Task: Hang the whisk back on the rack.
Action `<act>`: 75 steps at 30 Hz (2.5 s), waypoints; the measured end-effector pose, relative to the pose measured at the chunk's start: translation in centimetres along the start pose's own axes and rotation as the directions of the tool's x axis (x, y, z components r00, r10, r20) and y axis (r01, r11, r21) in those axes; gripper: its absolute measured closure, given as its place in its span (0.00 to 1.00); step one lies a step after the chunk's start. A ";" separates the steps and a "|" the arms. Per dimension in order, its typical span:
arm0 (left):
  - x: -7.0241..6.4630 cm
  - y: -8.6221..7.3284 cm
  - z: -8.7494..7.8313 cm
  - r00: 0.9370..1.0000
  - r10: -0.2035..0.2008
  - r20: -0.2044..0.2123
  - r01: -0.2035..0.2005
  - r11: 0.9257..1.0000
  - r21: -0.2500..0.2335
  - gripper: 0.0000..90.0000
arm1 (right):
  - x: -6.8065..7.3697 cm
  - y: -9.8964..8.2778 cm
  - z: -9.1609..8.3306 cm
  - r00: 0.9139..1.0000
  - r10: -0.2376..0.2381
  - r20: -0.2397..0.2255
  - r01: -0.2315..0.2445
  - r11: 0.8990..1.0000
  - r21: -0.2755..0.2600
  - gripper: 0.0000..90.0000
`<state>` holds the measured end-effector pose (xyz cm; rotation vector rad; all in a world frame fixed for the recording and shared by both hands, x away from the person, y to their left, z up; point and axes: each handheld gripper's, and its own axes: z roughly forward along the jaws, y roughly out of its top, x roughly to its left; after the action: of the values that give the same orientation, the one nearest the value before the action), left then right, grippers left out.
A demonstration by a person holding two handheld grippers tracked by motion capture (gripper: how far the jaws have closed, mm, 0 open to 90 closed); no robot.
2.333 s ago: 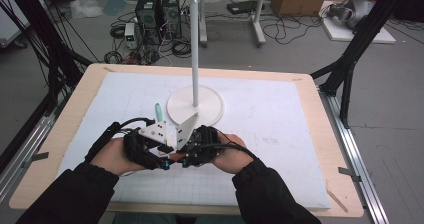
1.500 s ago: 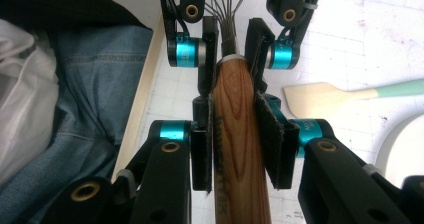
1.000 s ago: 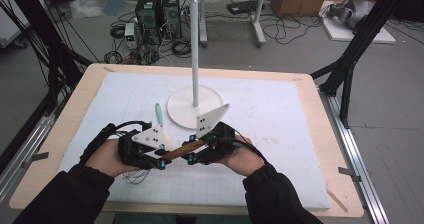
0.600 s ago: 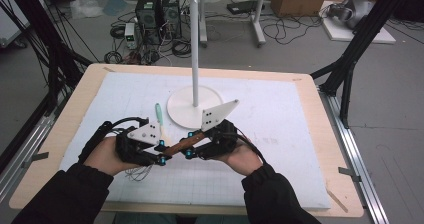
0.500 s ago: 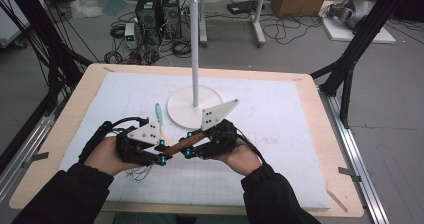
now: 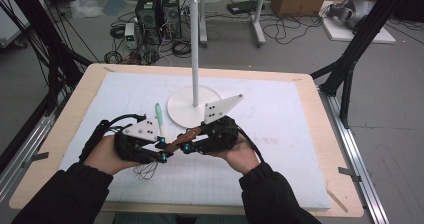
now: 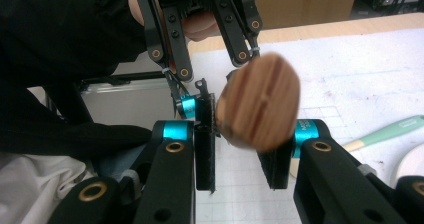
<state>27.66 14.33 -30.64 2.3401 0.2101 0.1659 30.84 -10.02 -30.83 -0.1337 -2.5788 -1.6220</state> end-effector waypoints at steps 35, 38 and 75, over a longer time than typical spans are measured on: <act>0.0 0.7 0.7 0.997 -0.007 0.072 0.012 0.998 -0.058 0.82 | 1.5 2.7 -0.5 0.992 -0.122 0.013 0.121 0.992 0.041 0.80; 0.1 0.7 0.5 0.997 -0.027 0.069 0.033 0.996 -0.082 0.82 | 1.6 2.7 -0.5 0.991 -0.131 0.029 0.130 0.991 0.023 0.80; 0.4 -1.5 -1.2 0.992 -0.115 -0.049 0.105 0.978 -0.183 0.63 | -0.5 1.3 -0.4 0.995 -0.033 0.095 0.040 0.997 -0.071 0.81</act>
<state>27.69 16.22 -30.86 2.1398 0.3393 0.1915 31.52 -9.82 -29.57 -0.1727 -2.6053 -1.7654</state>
